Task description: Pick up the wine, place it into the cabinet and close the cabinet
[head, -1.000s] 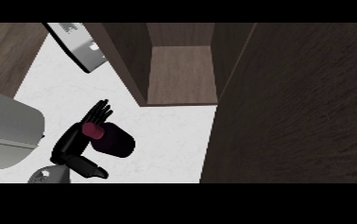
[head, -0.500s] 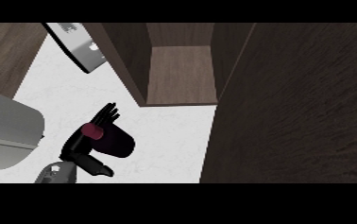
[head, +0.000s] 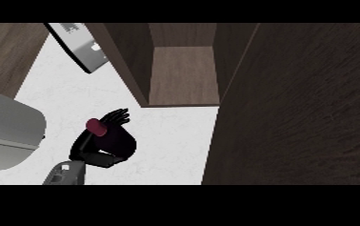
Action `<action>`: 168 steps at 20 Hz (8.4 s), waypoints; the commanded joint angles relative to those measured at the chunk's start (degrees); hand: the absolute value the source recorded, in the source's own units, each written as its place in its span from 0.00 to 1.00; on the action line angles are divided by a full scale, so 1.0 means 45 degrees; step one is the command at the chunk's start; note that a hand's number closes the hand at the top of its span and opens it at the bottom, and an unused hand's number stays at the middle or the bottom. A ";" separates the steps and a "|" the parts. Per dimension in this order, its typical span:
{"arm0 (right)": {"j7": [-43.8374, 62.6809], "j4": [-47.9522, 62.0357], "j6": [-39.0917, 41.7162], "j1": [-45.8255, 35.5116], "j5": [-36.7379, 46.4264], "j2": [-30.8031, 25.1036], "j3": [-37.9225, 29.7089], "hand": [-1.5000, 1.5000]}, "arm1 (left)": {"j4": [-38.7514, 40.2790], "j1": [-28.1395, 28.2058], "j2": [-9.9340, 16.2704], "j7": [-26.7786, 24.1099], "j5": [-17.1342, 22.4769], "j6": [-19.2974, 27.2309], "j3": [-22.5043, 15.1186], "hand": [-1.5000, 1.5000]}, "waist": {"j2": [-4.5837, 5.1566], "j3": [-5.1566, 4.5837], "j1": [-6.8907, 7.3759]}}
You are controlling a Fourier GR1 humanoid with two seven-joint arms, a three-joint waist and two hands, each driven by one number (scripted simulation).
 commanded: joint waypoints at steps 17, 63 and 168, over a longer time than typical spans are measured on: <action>-0.0121 -0.2456 -0.0427 0.1304 0.0808 -0.1256 -0.0122 0.00 | -0.0102 0.0494 0.0091 -0.2557 0.0222 0.1175 0.0037 1.00 | -0.0001 0.0015 0.0066; -0.2776 -0.3218 -0.1064 0.3748 0.0101 -0.3266 0.0251 0.00 | -0.7673 -0.0023 -0.2244 0.3696 0.1627 0.9885 -0.4433 1.00 | 0.0001 0.0021 -0.0084; -0.6537 -0.2946 -0.0081 0.6307 -0.2510 -0.4373 -0.0822 0.00 | 0.4552 -1.0640 -0.2243 0.0315 0.6864 0.7898 -0.2369 0.00 | -0.0065 0.0012 -0.0072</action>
